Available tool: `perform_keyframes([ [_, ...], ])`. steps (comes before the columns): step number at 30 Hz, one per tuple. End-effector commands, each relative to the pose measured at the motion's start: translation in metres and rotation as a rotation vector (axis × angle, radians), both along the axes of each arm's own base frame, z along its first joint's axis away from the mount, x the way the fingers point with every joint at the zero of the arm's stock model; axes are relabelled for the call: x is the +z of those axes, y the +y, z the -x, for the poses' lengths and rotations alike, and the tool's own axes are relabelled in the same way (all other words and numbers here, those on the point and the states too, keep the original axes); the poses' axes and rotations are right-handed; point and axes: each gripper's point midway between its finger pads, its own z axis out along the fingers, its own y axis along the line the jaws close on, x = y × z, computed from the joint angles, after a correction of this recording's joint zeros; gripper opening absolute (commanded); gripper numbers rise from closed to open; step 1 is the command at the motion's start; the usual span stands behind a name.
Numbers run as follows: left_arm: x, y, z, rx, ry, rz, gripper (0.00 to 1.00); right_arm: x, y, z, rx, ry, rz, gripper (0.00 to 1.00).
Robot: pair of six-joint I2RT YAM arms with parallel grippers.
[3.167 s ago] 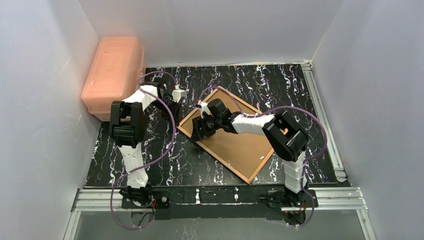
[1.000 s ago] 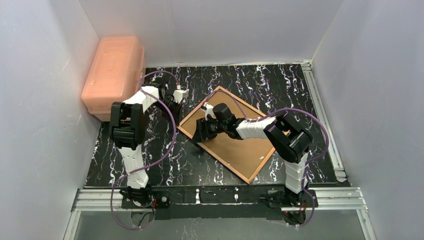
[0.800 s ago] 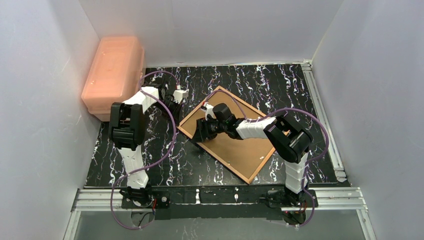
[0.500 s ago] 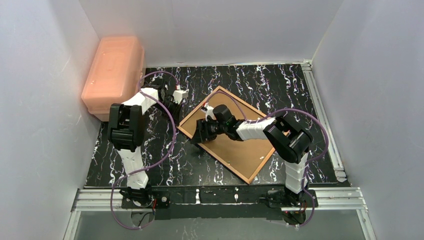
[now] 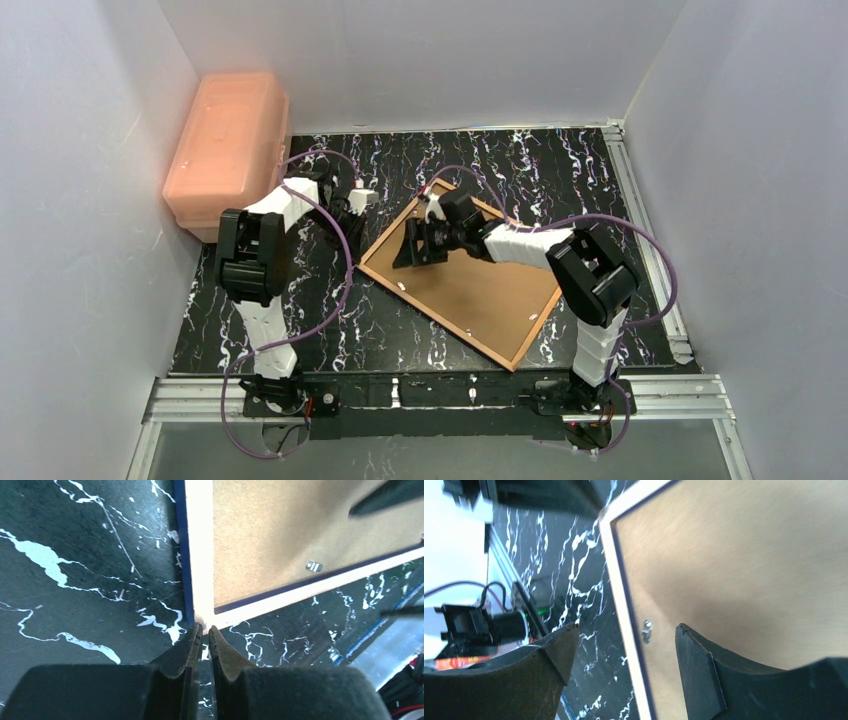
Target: Put the photo into the frame
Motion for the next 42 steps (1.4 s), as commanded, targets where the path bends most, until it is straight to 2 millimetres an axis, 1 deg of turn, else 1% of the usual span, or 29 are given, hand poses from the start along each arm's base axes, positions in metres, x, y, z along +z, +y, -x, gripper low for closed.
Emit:
perform_keyframes([
  [1, 0.041, -0.007, 0.007, 0.019, 0.000, 0.081, 0.09, 0.043, -0.016, -0.045, -0.066, -0.115, 0.008, 0.80],
  [4, 0.045, -0.009, 0.005, 0.026, -0.011, 0.094, 0.12, 0.044, -0.024, -0.066, -0.110, -0.157, 0.060, 0.82],
  [6, 0.045, -0.010, 0.002, 0.035, -0.019, 0.104, 0.17, 0.043, -0.033, -0.085, -0.163, -0.180, 0.119, 0.83],
  [8, 0.043, -0.013, -0.008, 0.052, -0.040, 0.115, 0.22, 0.046, -0.042, -0.107, -0.228, -0.200, 0.178, 0.83],
  [9, 0.042, -0.016, -0.016, 0.059, -0.053, 0.123, 0.26, 0.046, -0.048, -0.115, -0.257, -0.208, 0.208, 0.83],
  [11, 0.045, -0.025, -0.029, 0.058, -0.056, 0.176, 0.34, 0.049, -0.064, -0.129, -0.325, -0.225, 0.270, 0.84],
  [12, 0.041, -0.030, -0.035, 0.051, -0.054, 0.193, 0.36, 0.052, -0.073, -0.135, -0.360, -0.235, 0.299, 0.84],
  [13, 0.044, -0.034, -0.046, 0.041, -0.077, 0.204, 0.36, 0.058, -0.084, -0.140, -0.396, -0.247, 0.328, 0.86],
  [15, 0.040, -0.041, -0.060, 0.022, -0.091, 0.194, 0.37, 0.068, -0.107, -0.144, -0.459, -0.263, 0.371, 0.88],
  [17, 0.037, -0.046, -0.073, 0.009, -0.103, 0.177, 0.39, 0.076, -0.128, -0.140, -0.510, -0.271, 0.410, 0.90],
  [19, 0.032, -0.049, -0.084, 0.001, -0.118, 0.157, 0.42, 0.076, -0.151, -0.129, -0.562, -0.250, 0.460, 0.94],
  [20, 0.028, -0.049, -0.089, 0.001, -0.123, 0.141, 0.44, 0.077, -0.164, -0.123, -0.597, -0.240, 0.489, 0.97],
  [21, 0.025, -0.050, -0.095, 0.002, -0.128, 0.133, 0.44, 0.071, -0.182, -0.113, -0.638, -0.207, 0.538, 0.98],
  [23, 0.020, -0.053, -0.102, 0.004, -0.125, 0.126, 0.45, 0.066, -0.210, -0.098, -0.708, -0.153, 0.578, 0.99],
  [24, 0.018, -0.056, -0.103, 0.002, -0.121, 0.129, 0.45, 0.059, -0.224, -0.087, -0.733, -0.120, 0.596, 0.99],
  [27, 0.009, -0.061, -0.099, -0.015, -0.103, 0.109, 0.45, 0.058, -0.253, -0.066, -0.814, -0.079, 0.592, 0.99],
  [29, 0.005, -0.064, -0.094, -0.013, -0.079, 0.111, 0.43, 0.058, -0.271, -0.055, -0.863, -0.069, 0.593, 0.99],
  [31, 0.001, -0.066, -0.089, 0.005, -0.043, 0.120, 0.37, 0.057, -0.279, -0.050, -0.885, -0.067, 0.566, 0.99],
  [34, -0.006, -0.066, -0.079, 0.034, 0.007, 0.122, 0.25, 0.056, -0.274, -0.053, -0.858, -0.074, 0.516, 0.99],
  [36, -0.008, -0.066, -0.069, 0.052, 0.030, 0.127, 0.18, 0.052, -0.271, -0.055, -0.842, -0.070, 0.521, 0.99],
  [37, -0.008, -0.065, -0.065, 0.061, 0.037, 0.132, 0.16, 0.050, -0.274, -0.056, -0.838, -0.066, 0.546, 0.99],
  [39, -0.009, -0.062, -0.054, 0.084, 0.055, 0.136, 0.13, 0.049, -0.287, -0.053, -0.849, -0.059, 0.627, 0.99],
  [42, -0.012, -0.055, -0.038, 0.104, 0.068, 0.127, 0.12, 0.044, -0.313, -0.042, -0.905, -0.041, 0.713, 0.99],
])
